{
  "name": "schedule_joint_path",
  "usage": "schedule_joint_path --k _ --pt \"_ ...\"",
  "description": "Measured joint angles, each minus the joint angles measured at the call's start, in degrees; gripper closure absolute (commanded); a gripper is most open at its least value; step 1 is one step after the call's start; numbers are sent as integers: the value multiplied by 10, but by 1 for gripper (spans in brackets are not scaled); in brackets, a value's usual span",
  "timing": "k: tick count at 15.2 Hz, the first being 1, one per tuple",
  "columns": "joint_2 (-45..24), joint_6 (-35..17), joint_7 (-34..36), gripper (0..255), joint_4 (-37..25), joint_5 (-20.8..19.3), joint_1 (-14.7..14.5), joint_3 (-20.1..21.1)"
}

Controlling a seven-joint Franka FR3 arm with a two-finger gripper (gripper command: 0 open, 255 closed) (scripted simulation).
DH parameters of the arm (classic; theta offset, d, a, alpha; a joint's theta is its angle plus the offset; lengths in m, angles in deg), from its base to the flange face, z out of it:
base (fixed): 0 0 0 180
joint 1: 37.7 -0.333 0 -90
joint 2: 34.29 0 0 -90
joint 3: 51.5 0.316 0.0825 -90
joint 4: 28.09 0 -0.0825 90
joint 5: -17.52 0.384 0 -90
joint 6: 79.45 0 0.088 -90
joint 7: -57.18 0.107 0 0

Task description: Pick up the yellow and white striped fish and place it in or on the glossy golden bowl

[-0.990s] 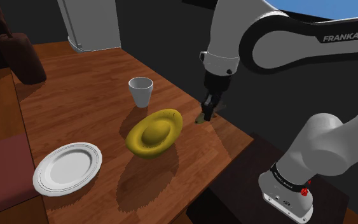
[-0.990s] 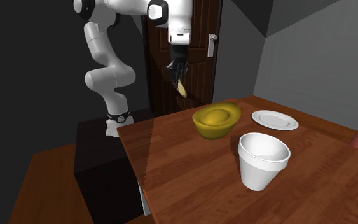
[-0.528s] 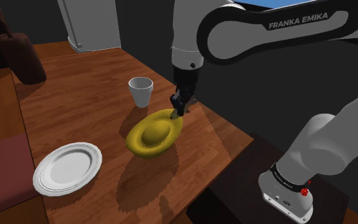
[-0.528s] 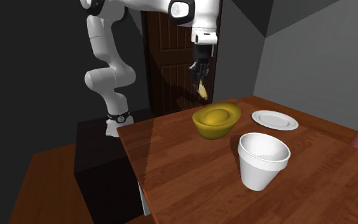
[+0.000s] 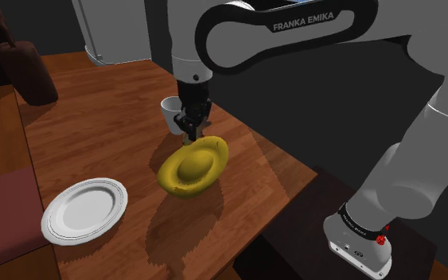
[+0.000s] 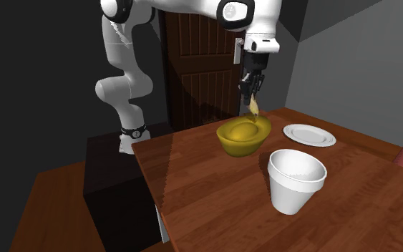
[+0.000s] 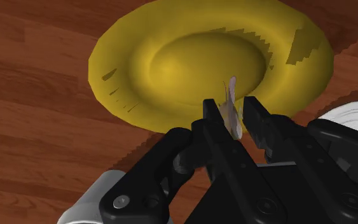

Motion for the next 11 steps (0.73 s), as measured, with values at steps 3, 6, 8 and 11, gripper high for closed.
schedule_joint_path --k 3,6,8,11 --pt "-11 -18 6 255 9 -5 -3 1" --pt "-17 -40 9 255 25 -9 -4 2" --pt "-19 -55 10 255 38 -10 -4 1" --pt "-26 -75 11 255 53 -14 -4 0"
